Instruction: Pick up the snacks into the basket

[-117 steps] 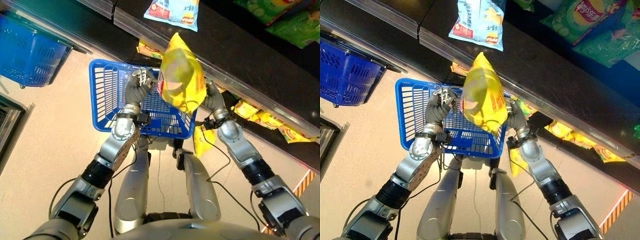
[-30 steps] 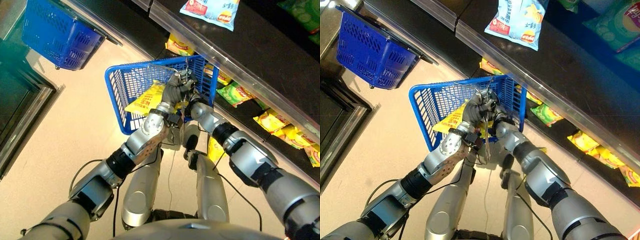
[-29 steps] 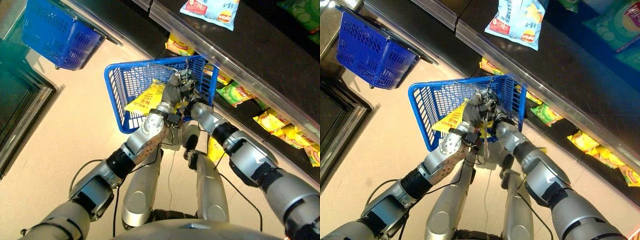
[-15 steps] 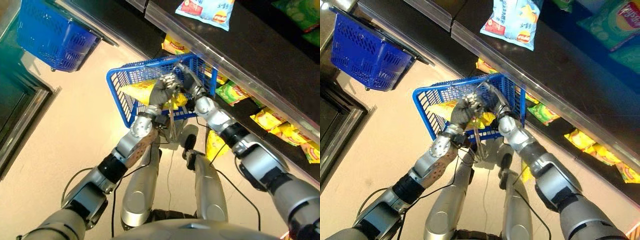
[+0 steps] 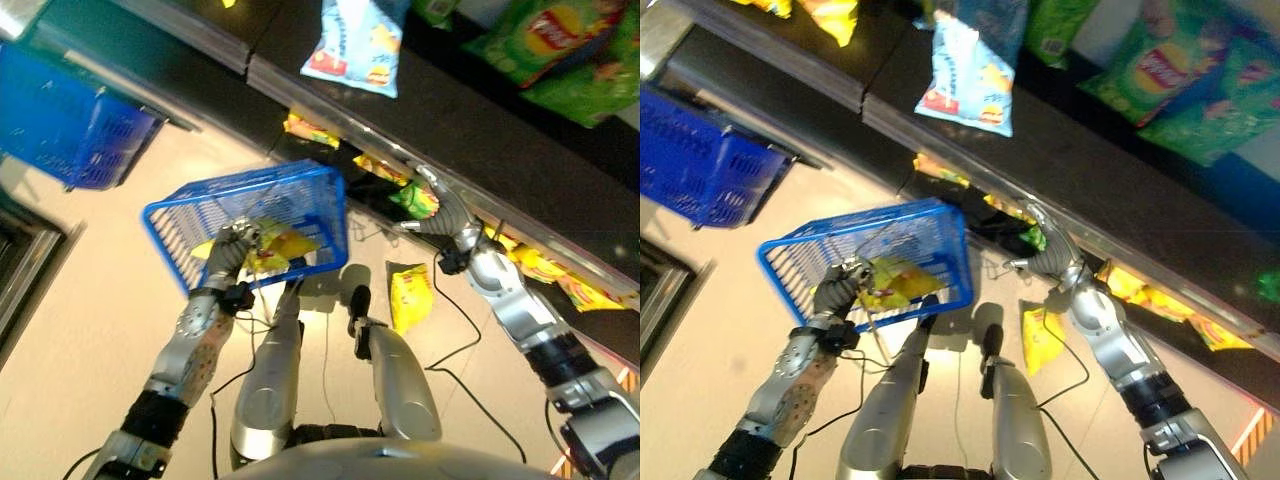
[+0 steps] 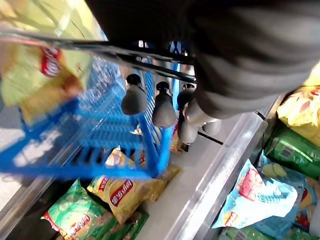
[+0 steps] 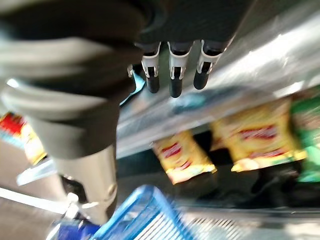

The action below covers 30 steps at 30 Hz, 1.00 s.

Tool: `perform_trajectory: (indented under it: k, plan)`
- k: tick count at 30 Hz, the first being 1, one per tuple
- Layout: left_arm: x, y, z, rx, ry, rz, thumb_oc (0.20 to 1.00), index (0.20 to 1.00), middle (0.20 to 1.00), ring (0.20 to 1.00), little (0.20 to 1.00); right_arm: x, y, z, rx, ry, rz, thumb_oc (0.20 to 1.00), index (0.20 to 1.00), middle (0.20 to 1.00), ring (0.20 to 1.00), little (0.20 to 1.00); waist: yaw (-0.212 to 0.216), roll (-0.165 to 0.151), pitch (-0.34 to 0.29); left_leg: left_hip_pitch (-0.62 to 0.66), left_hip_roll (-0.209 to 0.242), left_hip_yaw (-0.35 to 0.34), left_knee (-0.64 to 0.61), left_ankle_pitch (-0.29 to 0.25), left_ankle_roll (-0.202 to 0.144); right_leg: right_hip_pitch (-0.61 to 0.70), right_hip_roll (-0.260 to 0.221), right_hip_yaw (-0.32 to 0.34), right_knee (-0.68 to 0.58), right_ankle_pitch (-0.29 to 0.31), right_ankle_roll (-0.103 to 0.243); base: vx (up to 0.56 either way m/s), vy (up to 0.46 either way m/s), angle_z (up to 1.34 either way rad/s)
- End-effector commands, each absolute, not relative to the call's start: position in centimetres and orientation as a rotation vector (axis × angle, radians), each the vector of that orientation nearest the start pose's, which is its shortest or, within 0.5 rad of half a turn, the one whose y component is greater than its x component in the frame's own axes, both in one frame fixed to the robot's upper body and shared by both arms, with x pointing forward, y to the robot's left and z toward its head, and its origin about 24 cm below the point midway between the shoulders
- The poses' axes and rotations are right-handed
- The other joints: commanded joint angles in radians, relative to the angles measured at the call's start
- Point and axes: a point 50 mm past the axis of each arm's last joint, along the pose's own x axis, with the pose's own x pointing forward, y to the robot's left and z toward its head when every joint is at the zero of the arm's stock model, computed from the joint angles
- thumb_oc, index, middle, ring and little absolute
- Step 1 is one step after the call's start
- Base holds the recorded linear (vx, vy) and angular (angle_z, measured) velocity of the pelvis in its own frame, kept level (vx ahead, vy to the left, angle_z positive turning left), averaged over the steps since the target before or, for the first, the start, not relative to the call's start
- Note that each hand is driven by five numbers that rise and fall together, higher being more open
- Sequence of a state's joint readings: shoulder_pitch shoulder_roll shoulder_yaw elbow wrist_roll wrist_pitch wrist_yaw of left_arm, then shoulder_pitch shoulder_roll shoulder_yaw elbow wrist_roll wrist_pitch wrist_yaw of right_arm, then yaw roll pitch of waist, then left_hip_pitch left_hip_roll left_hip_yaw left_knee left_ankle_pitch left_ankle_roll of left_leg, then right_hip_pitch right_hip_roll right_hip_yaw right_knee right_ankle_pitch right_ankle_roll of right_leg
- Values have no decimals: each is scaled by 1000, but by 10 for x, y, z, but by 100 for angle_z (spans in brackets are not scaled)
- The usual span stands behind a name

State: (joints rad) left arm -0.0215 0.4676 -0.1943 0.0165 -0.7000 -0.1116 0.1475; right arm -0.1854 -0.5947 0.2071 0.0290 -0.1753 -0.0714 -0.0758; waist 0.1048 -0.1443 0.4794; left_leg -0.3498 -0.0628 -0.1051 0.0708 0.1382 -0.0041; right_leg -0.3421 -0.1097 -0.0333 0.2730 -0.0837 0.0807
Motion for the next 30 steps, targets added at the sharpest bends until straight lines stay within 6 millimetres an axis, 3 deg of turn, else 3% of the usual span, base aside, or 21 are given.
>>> perform_trajectory:
  k: [1,5,8,11,13,17,20,22,24,27,29,30]
  plan:
    - [248,189,98,-261,-251,-123,200,200,200,200,200,271,-205,87,-711,-192,217,1000,1000,1000,1000,1000,-41,-4,-196,29,-46,-2,32,-136,16,36,-96,19,-252,240,118,77,97,-40]
    - [246,196,95,-253,-248,-92,200,200,200,200,200,258,-217,76,-535,-136,169,1000,1000,1000,1000,1000,-64,-3,-225,62,-39,20,20,-146,20,42,-86,41,-253,240,125,44,83,-28]
    - [241,206,88,-243,-242,-25,200,200,200,200,200,258,-229,70,-413,-126,53,1000,1000,1000,1000,1000,-57,18,-224,99,-22,49,82,-202,39,44,-86,40,-195,218,133,30,74,-59]
    - [238,208,82,-240,-227,-17,200,200,200,200,200,253,-241,66,-340,-124,-55,1000,1000,1000,1000,1000,-65,36,-231,120,-16,43,87,-203,42,65,-82,77,-165,204,125,10,-16,-90]
    - [237,211,76,-178,-208,8,200,200,200,200,200,250,-247,61,-217,-142,-193,1000,1000,1000,1000,1000,-79,75,-261,155,6,44,81,-213,39,106,-118,103,-150,199,122,16,-92,-25]
    - [231,208,68,-138,-174,-4,200,200,200,200,200,252,-244,57,-115,-140,-254,1000,1000,1000,1000,1000,-83,96,-313,191,30,68,51,-209,24,143,-174,111,-174,249,136,-3,-145,-39]
    - [229,203,65,-138,-165,-18,200,200,200,200,200,253,-243,58,-97,-151,-271,1000,1000,1000,1000,1000,-94,109,-340,209,59,81,34,-201,3,155,-178,159,-169,233,153,-41,-285,-40]
    - [231,200,65,-155,-167,-13,200,200,200,200,200,251,-243,60,-93,-163,-280,1000,1000,1000,1000,1000,-105,118,-351,216,98,79,23,-182,-28,162,-152,200,-146,168,159,-86,-357,-13]
    - [233,197,63,-159,-160,-13,200,200,200,200,200,247,-244,56,-91,-147,-280,1000,1000,1000,1000,1000,-103,126,-362,228,141,75,-10,-152,-53,170,-122,163,-129,64,128,-116,-397,-32]
    - [234,196,67,-198,-193,18,200,200,200,200,200,250,-244,62,-158,-164,-251,1000,1000,1000,1000,1000,-112,151,-365,226,204,59,-62,-84,-90,160,-52,137,-71,0,97,-145,-451,-27]
    - [235,194,67,-216,-193,22,200,200,200,200,200,251,-244,64,-141,-171,-251,1000,1000,1000,1000,1000,-117,162,-367,222,227,51,-67,-70,-96,152,-23,131,-49,-21,77,-103,-384,-15]
    - [236,188,64,-243,-184,12,200,200,200,200,200,251,-245,64,-148,-171,-242,1000,1000,1000,1000,1000,-124,167,-366,224,243,17,-62,-55,-91,163,14,122,-51,-29,55,-70,-405,-20]
